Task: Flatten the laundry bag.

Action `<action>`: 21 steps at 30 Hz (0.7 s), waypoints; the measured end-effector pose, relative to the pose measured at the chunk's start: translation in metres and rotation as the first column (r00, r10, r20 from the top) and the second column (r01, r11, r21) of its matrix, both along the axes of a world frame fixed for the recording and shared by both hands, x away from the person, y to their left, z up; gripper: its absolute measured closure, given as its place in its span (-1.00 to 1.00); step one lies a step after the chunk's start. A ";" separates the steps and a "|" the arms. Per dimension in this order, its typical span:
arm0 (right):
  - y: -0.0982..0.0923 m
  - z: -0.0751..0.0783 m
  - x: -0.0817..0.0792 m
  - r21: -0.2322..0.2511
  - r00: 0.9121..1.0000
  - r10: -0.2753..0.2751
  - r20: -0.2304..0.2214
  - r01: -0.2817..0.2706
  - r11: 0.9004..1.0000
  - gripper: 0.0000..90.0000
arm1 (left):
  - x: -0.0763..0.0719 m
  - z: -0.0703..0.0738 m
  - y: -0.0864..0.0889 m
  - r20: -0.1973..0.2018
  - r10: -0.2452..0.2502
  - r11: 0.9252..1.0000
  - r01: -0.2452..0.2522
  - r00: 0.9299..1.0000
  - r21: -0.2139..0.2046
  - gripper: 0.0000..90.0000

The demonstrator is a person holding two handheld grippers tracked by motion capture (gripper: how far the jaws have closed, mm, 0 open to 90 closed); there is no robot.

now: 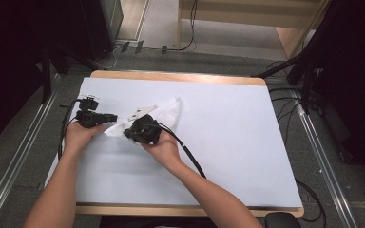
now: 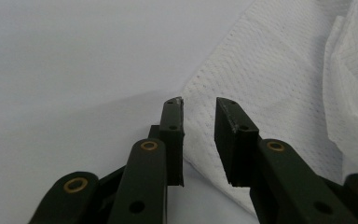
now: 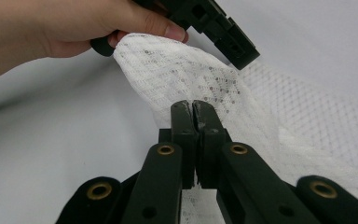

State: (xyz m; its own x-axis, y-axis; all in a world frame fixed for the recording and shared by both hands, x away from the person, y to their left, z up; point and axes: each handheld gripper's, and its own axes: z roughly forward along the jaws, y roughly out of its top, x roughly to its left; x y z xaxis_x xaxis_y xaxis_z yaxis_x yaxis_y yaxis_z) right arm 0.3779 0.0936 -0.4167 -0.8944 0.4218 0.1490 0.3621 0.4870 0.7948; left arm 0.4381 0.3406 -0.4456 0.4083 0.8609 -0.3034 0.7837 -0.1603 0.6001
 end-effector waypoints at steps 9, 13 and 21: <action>-0.024 0.007 -0.001 0.022 1.000 -0.026 0.002 0.026 0.999 1.00 | -0.001 -0.005 -0.003 0.009 -0.021 0.999 0.020 1.000 0.044 0.90; -0.036 0.008 0.000 0.033 0.999 -0.047 -0.008 0.048 0.998 1.00 | -0.001 -0.006 -0.003 0.007 -0.008 0.999 0.008 1.000 0.047 1.00; -0.066 0.016 0.001 0.038 0.996 -0.090 0.001 0.090 0.995 1.00 | -0.001 -0.005 -0.005 0.007 -0.010 0.998 0.009 1.000 0.068 1.00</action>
